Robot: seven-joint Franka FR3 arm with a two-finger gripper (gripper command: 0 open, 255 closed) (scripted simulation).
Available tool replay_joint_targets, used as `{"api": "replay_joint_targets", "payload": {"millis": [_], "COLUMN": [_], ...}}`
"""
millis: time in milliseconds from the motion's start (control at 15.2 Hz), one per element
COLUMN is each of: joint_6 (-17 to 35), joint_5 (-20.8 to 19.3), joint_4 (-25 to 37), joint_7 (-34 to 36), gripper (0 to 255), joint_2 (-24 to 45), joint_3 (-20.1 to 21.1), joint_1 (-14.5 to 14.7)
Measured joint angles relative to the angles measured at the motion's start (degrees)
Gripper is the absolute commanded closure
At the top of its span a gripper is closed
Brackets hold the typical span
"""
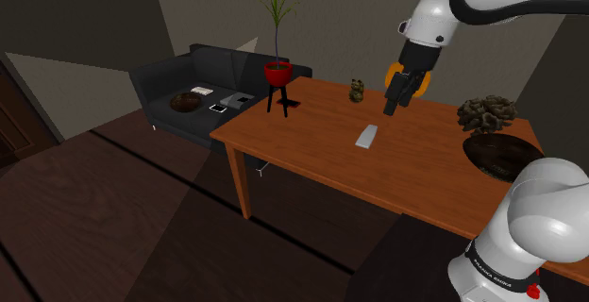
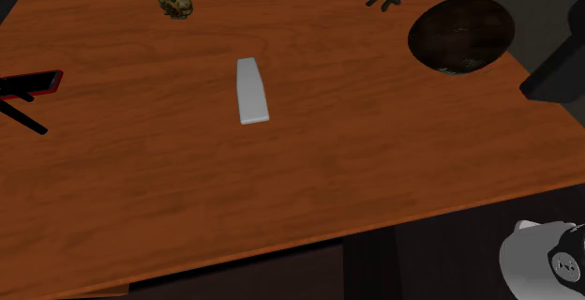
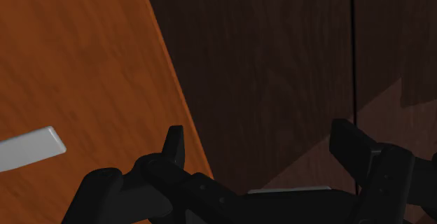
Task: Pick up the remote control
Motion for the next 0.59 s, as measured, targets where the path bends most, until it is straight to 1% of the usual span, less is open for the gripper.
{"api": "replay_joint_targets", "payload": {"millis": [66, 198, 594], "joint_6": [0.0, 1.9, 10.2], "joint_5": [0.0, -0.2, -0.6], "joint_4": [0.0, 0.2, 2.0], "joint_7": [0.0, 0.8, 6.4], "gripper": [0, 0, 0], "joint_2": [0.0, 2.3, 12.9], "joint_3": [0.0, -0.2, 0.1], "joint_1": [0.0, -0.8, -3.9]}}
